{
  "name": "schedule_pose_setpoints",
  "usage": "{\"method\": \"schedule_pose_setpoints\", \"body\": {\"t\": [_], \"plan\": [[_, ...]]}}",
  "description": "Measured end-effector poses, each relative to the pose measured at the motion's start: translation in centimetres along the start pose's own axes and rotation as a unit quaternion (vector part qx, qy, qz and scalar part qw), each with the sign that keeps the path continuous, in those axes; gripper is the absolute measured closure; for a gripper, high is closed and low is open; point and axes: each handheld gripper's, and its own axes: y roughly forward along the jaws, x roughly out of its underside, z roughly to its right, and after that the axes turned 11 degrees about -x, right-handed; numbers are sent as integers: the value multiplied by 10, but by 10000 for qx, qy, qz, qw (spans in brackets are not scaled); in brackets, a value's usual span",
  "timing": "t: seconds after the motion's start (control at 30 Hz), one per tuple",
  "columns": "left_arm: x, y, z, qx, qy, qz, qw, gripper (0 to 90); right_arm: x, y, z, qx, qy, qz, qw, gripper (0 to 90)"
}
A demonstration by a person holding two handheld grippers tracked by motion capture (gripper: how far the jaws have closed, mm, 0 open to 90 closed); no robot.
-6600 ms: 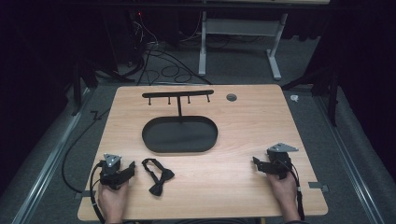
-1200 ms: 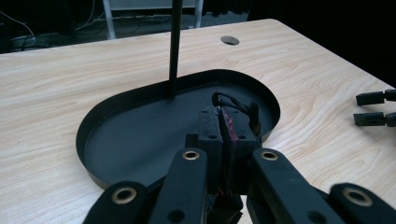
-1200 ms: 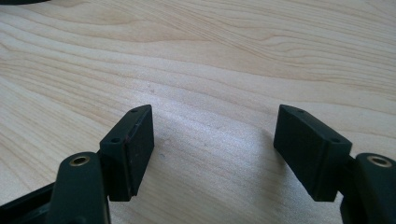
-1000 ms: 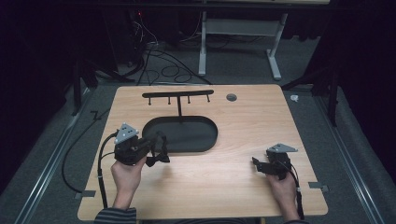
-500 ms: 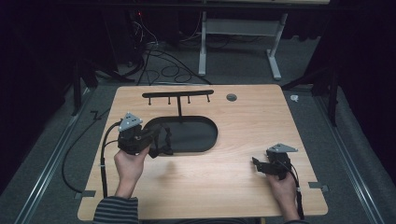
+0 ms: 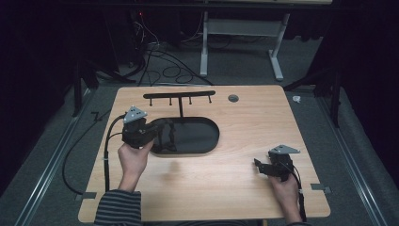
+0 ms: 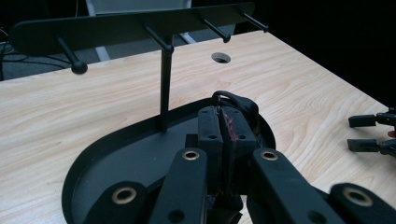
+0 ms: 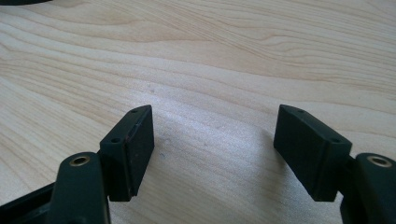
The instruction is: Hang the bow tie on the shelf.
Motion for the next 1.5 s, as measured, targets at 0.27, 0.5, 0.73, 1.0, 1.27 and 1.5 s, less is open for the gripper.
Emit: {"method": "schedule_pose_setpoints", "body": {"t": [0.27,0.5,0.73,1.0,1.27,1.5], "plan": [[-12,8,-1,-79,73,-39,9999,872,0,0,0,1,-2,7,10000,299],[-20,18,-2,-158,24,-26,9999,871,0,0,0,-2,-4,7,10000,298],[-31,27,-5,-258,25,-33,9997,871,0,0,0,-2,-6,6,10000,298],[-40,38,-8,-385,-46,-64,9992,871,0,0,0,-2,-7,6,10000,298],[-46,52,-7,-556,-19,-129,9984,870,0,0,0,-11,-3,1,10000,298],[-45,61,-11,-684,-105,-179,9974,870,0,0,0,-14,-2,3,10000,298]]}}
